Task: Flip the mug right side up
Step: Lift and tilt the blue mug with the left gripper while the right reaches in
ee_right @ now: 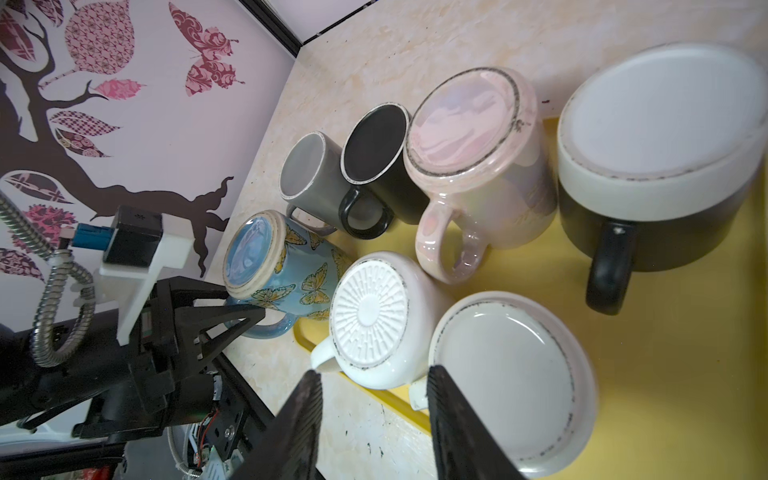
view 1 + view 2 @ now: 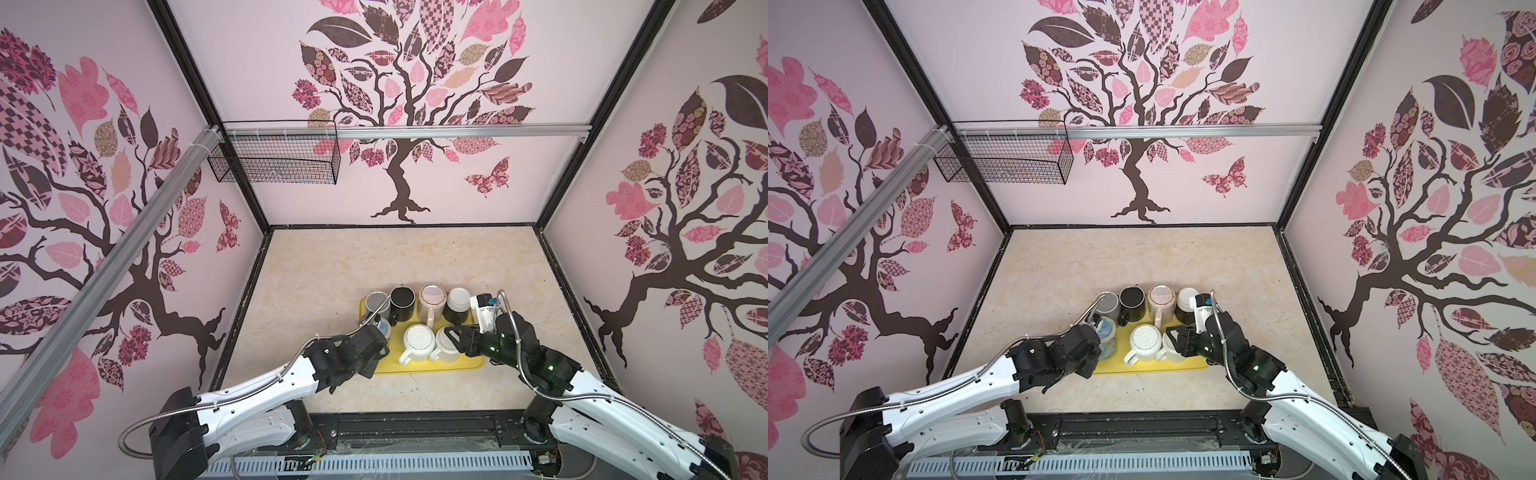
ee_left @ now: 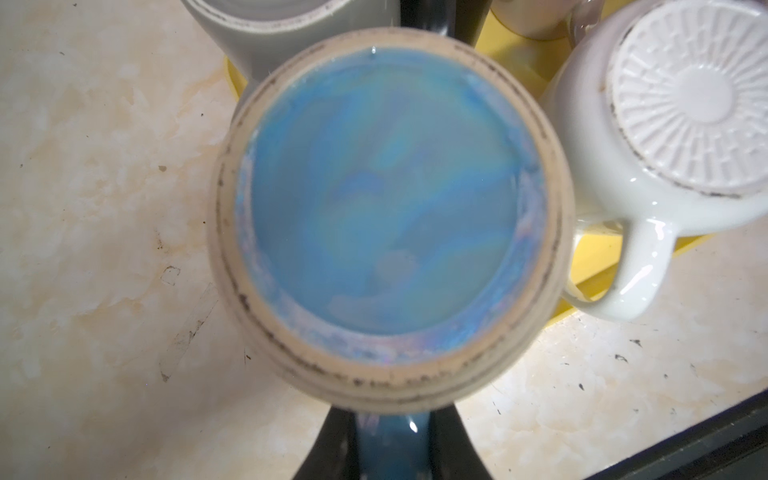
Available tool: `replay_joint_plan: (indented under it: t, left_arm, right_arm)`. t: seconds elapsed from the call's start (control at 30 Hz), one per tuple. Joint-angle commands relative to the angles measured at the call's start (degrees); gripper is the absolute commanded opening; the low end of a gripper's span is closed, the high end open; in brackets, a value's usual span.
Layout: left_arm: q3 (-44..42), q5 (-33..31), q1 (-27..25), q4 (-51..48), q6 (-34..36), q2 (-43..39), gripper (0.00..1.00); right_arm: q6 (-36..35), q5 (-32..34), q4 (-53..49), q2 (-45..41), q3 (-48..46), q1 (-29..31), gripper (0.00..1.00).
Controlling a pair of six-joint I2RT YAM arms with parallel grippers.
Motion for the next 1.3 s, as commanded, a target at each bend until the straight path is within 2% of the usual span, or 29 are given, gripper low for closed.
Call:
replay_joint_plan:
  t: [0.0, 0.33, 0.57, 0.67, 0.8, 0.9, 1.07, 1.27]
  left_arm:
    - [5.9, -1.3, 0.0, 3.4, 0.1, -2.1, 0.00]
    - [13.8, -0.8, 0.0, 3.5, 1.1, -7.8, 0.00]
    - [15.2, -1.0, 0.0, 10.5, 0.3, -12.3, 0.00]
    - [13.0, -1.4, 0.1, 16.2, 0.0, -16.3, 0.00]
    - [10.2, -1.0, 0.2, 22.8, -1.0, -21.7, 0.00]
    - [6.8, -0.5, 0.2, 29.0, -1.7, -26.2, 0.00]
    - [2.7, 2.2, 0.4, 36.9, -4.3, -30.1, 0.00]
    - [-1.0, 6.4, 1.5, 45.2, -8.3, -27.9, 0.00]
  right_arm:
    - [1.6, -3.3, 3.9, 1.1, 1.2, 0.4, 0.45]
    - [3.7, -6.0, 11.7, 2.1, 0.9, 0.3, 0.49]
    - [8.7, -11.8, 22.2, 1.4, -0.7, 0.3, 0.53]
    - [12.4, -16.3, 29.6, 2.1, -2.6, 0.3, 0.53]
    - [18.9, -18.7, 45.0, 3.9, -6.8, 0.4, 0.54]
    - [21.1, -21.4, 52.3, 7.0, -7.1, 0.4, 0.56]
    - [23.7, -25.8, 58.9, 12.5, -4.9, 0.3, 0.61]
    - [25.5, -27.5, 64.2, 16.0, -3.4, 0.4, 0.63]
